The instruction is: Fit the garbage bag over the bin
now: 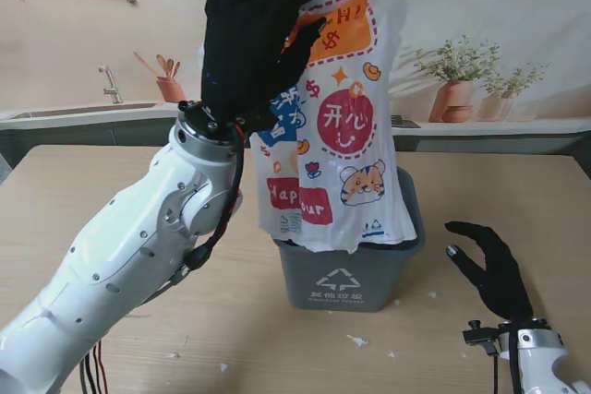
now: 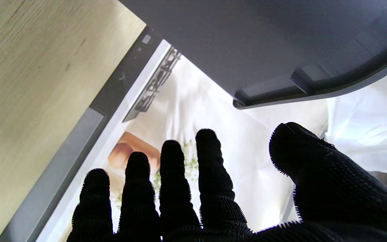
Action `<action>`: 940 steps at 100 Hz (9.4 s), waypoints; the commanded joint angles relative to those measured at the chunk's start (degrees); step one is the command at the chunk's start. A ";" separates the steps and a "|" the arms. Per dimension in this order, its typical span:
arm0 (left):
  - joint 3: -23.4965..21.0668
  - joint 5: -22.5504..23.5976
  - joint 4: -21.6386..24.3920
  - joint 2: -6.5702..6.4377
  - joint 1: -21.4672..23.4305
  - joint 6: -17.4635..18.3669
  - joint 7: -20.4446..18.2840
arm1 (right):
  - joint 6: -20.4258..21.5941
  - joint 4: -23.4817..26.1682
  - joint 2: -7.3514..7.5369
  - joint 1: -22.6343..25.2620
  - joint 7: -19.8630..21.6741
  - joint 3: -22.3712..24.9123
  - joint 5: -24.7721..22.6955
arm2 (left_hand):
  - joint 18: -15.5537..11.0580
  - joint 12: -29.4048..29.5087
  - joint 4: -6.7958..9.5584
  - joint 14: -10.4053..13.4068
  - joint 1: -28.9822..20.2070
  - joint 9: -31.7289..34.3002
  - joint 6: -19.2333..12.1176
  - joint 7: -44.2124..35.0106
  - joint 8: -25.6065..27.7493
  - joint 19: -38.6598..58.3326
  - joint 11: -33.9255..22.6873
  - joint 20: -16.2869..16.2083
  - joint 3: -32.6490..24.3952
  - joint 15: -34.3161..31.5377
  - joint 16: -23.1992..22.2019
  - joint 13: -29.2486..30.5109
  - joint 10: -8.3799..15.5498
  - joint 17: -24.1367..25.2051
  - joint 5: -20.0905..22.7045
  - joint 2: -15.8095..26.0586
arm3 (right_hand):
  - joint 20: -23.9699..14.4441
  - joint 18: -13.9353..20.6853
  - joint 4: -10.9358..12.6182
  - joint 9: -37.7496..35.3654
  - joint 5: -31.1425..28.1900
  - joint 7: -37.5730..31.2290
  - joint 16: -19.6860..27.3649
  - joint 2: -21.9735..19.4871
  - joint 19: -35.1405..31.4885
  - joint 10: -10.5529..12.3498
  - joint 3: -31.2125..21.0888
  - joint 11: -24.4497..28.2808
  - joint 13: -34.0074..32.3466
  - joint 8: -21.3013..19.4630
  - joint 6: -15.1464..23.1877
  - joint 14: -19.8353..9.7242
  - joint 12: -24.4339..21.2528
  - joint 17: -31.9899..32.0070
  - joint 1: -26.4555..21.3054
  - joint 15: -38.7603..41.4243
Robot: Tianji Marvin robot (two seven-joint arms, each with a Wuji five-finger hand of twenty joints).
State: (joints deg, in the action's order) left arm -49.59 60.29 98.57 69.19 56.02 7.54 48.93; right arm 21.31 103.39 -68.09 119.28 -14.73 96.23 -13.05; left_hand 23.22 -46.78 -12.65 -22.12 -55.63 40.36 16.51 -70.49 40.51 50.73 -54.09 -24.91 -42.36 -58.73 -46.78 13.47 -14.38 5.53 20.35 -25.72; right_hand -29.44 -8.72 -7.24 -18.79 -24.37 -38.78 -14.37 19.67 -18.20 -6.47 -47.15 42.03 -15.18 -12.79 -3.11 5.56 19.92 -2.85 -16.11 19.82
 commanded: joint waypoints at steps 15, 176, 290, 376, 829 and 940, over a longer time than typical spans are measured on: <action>2.21 -0.01 -3.50 1.79 -3.62 -1.23 1.23 | 0.27 -0.50 -0.58 0.32 0.34 0.06 0.14 | 0.76 -1.85 -1.23 -2.03 -3.70 -2.43 3.20 -1.66 0.52 -3.78 -0.52 2.07 -2.26 -0.37 -2.42 -3.58 -3.15 0.74 -2.30 -0.90 | -0.97 0.47 0.68 -0.71 -0.23 0.50 -0.41 -2.10 -0.05 0.90 0.11 -1.06 -1.30 -0.23 0.68 -0.01 0.24 -0.11 1.93 0.50; 14.19 3.17 -19.21 2.32 -12.59 7.22 4.77 | -1.60 -2.38 -0.26 -1.93 1.22 -0.90 -0.51 | -2.49 1.56 -1.96 4.40 -0.52 -1.49 -12.24 -3.20 -6.41 -2.04 0.82 1.17 -10.43 0.79 -1.77 -3.77 2.14 0.11 5.28 -6.58 | -1.07 0.56 0.62 -1.32 -1.46 0.78 -0.52 -2.73 -0.16 0.90 0.59 -1.08 -1.34 -0.30 -0.12 -0.13 0.40 -0.09 2.40 0.66; 13.26 6.78 -15.48 -0.61 -6.75 8.60 2.51 | -1.53 -4.07 -0.33 -2.94 0.76 -0.99 -0.72 | -1.97 2.68 -1.92 2.19 -0.29 0.76 -11.38 -3.94 -8.18 -6.37 -0.27 3.25 -10.39 0.14 -0.99 -0.92 0.41 0.06 7.00 -6.58 | -1.16 0.74 0.58 -1.19 -1.56 0.85 -0.57 -2.93 -0.16 0.93 0.52 -0.95 -1.16 -0.31 -0.52 -0.18 0.46 0.09 2.42 0.76; 3.74 0.74 3.91 -3.76 15.45 10.30 -20.84 | -1.29 -1.97 -0.31 -1.66 0.70 -0.80 -1.19 | -2.23 0.07 -2.08 7.97 10.10 13.83 -15.89 2.45 -10.13 10.42 11.69 -5.29 -9.16 6.39 6.34 17.33 9.12 -1.07 13.49 -5.30 | -1.21 0.64 0.60 -1.29 -1.52 0.84 -0.60 -2.77 -0.19 0.82 0.29 -0.90 -1.22 -0.33 -0.36 -0.08 0.48 -0.03 2.19 0.81; -27.43 9.62 1.78 -8.40 38.16 33.35 -18.71 | 12.41 10.01 6.72 1.36 -22.88 3.93 -62.91 | -2.10 -3.03 -0.06 15.16 15.55 19.79 -28.73 7.62 -19.44 0.78 19.00 -0.97 -10.22 13.85 10.04 23.07 17.14 -2.22 23.24 -13.03 | 3.78 -1.75 -11.96 -11.16 -24.04 -26.40 -11.74 29.18 -4.64 5.91 -28.39 16.18 -7.92 -11.38 22.01 -0.39 7.71 -5.25 -20.42 22.51; -27.00 15.63 -2.36 -10.61 38.93 35.95 -15.64 | 8.51 6.79 7.85 4.93 -22.83 3.35 -66.43 | -1.83 -1.41 -0.55 14.35 16.23 15.71 -28.86 8.47 -21.55 0.05 15.05 -0.30 -11.53 12.93 9.50 20.12 16.26 -0.16 26.61 -17.00 | 1.79 -0.96 -12.64 -0.45 -26.01 -25.33 -9.04 31.36 -3.92 6.45 -28.63 11.03 -1.87 -7.99 20.89 0.51 4.92 -5.86 -20.11 17.54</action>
State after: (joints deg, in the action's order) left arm -76.53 75.61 97.00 59.06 95.17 43.97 34.36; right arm 30.39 111.57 -60.21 123.65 -39.01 99.59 -79.11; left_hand 19.94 -48.22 -11.19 -6.09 -38.31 56.54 -9.88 -58.07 18.86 50.05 -35.32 -25.02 -52.15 -45.51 -36.40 34.65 4.67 3.94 42.48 -40.81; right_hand -26.61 -10.09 -17.89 -19.43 -45.42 -57.40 -24.08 49.41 -23.23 0.10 -72.29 54.62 -19.21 -19.68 16.76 3.83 26.32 -8.44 -34.96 38.58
